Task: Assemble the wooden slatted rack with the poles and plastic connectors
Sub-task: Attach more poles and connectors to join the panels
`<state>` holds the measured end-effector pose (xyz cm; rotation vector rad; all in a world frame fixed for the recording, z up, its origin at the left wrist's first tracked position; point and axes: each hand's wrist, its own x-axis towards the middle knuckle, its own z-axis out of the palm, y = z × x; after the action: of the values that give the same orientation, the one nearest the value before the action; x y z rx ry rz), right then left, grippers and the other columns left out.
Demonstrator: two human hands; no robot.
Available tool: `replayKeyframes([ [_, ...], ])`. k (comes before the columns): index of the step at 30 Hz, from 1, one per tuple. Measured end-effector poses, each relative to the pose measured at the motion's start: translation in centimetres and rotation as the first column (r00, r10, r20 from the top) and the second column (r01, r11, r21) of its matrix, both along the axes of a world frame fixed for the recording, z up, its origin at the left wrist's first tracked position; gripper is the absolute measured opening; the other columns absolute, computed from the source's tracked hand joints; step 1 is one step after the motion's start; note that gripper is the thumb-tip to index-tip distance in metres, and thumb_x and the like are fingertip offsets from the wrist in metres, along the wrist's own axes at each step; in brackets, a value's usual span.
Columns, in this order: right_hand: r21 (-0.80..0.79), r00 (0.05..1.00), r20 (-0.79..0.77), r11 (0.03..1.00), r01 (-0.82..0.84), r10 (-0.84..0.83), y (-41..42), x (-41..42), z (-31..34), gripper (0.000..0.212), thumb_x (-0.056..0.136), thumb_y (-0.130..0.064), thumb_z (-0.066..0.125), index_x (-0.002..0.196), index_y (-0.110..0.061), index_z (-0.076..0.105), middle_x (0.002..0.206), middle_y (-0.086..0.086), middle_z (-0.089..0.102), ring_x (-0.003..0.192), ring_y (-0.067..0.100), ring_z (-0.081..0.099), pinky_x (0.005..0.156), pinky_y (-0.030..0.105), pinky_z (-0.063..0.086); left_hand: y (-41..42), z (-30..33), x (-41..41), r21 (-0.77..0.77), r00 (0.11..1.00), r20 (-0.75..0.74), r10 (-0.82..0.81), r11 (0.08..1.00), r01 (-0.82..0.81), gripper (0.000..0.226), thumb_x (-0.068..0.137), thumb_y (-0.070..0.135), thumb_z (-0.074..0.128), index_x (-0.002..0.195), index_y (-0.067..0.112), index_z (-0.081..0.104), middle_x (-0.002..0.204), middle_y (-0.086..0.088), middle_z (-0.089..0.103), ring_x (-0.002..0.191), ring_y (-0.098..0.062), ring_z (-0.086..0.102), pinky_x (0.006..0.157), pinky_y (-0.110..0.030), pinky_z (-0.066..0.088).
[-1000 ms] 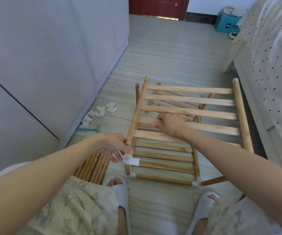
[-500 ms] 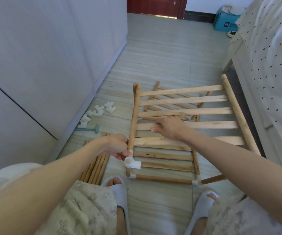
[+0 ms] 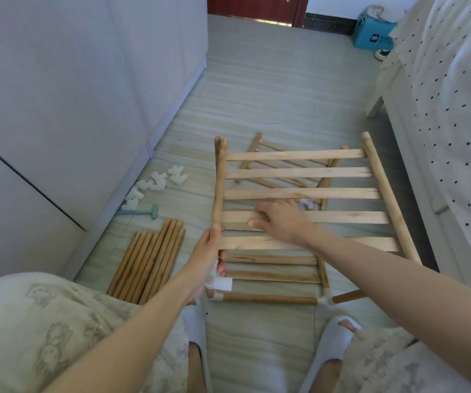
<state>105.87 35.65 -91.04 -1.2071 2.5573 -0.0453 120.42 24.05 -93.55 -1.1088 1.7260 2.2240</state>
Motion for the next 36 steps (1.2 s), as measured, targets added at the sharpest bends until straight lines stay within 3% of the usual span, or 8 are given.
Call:
replayKeyframes([
  [6,-0.015,0.999,0.035,1.0,0.016,-0.016,0.4,0.0,0.0,0.037,0.096,-0.046,0.042,0.118,-0.019,0.054,0.115,0.008,0.063,0.113,0.028,0.053,0.096,0.038,0.029,0.9,-0.5,-0.7,0.003,0.996,-0.003,0.092,0.996,-0.092,0.039,0.097,0.053,0.027,0.109,0.024,0.052,0.084,-0.012,0.052,0.039,-0.01,0.035,0.041,-0.024,0.036],
  [13,-0.02,0.996,0.066,0.998,0.067,-0.066,1.4,0.7,-0.2,0.035,0.096,-0.045,0.041,0.114,-0.018,0.053,0.109,0.007,0.064,0.107,0.028,0.055,0.092,0.038,0.028,0.7,-1.2,-0.7,0.083,0.995,-0.005,0.095,0.992,-0.095,0.041,0.097,0.051,0.035,0.102,0.014,0.051,0.057,-0.004,0.039,0.037,-0.013,0.03,0.038,-0.023,0.029],
  [17,0.033,0.998,0.029,0.998,0.061,-0.062,1.4,1.4,-0.4,0.052,0.092,-0.058,0.035,0.124,-0.019,0.046,0.124,0.003,0.053,0.118,0.025,0.046,0.096,0.042,0.025,0.5,-1.1,-1.2,0.091,0.995,0.022,0.097,0.991,-0.099,0.042,0.096,0.053,0.037,0.103,0.014,0.052,0.059,-0.003,0.041,0.038,-0.012,0.033,0.041,-0.025,0.031],
  [23,0.053,0.995,0.026,0.993,-0.103,0.101,2.3,2.7,-0.3,0.071,0.088,-0.066,0.036,0.146,-0.028,0.025,0.146,0.0,0.027,0.134,0.023,0.025,0.106,0.043,0.024,0.1,-1.3,-1.2,0.084,0.99,0.038,0.133,0.987,-0.136,0.043,0.096,0.051,0.04,0.105,0.011,0.054,0.066,-0.005,0.046,0.038,-0.013,0.036,0.038,-0.024,0.034],
  [26,0.025,0.991,-0.018,0.991,-0.131,0.132,2.6,3.0,0.0,0.068,0.089,-0.063,0.038,0.145,-0.025,0.03,0.15,0.002,0.024,0.138,0.023,0.021,0.11,0.042,0.02,0.0,-1.4,-1.1,0.053,0.993,0.009,0.122,0.991,-0.122,0.043,0.096,0.049,0.04,0.103,0.009,0.053,0.06,-0.005,0.043,0.036,-0.013,0.035,0.037,-0.023,0.034],
  [29,0.004,0.963,-0.095,0.968,-0.251,0.251,2.4,4.4,0.2,0.068,0.088,-0.065,0.037,0.137,-0.018,0.045,0.139,0.003,0.037,0.129,0.021,0.031,0.107,0.04,0.024,0.0,-1.6,-1.1,0.024,0.993,-0.012,0.118,0.993,-0.118,0.043,0.097,0.048,0.04,0.104,0.008,0.054,0.06,-0.006,0.043,0.036,-0.015,0.038,0.037,-0.024,0.034],
  [32,0.006,0.969,0.046,0.97,-0.245,0.244,2.2,6.0,0.2,0.081,0.081,-0.072,0.044,0.134,-0.01,0.043,0.133,0.005,0.04,0.121,0.022,0.037,0.102,0.038,0.034,-0.2,-1.8,-1.2,0.016,0.994,-0.009,0.112,0.994,-0.112,0.042,0.097,0.049,0.039,0.097,0.011,0.056,0.061,-0.008,0.046,0.036,-0.016,0.041,0.04,-0.026,0.036],
  [36,0.078,0.976,0.163,0.984,-0.158,0.144,1.6,7.2,0.3,0.104,0.07,-0.077,0.053,0.145,-0.011,0.022,0.145,0.003,0.029,0.133,0.022,0.026,0.11,0.039,0.025,-0.2,-1.7,-1.2,0.129,0.983,0.023,0.182,0.974,-0.183,0.036,0.096,0.042,0.042,0.085,0.014,0.061,0.066,-0.006,0.052,0.047,-0.014,0.047,0.048,-0.028,0.041],
])
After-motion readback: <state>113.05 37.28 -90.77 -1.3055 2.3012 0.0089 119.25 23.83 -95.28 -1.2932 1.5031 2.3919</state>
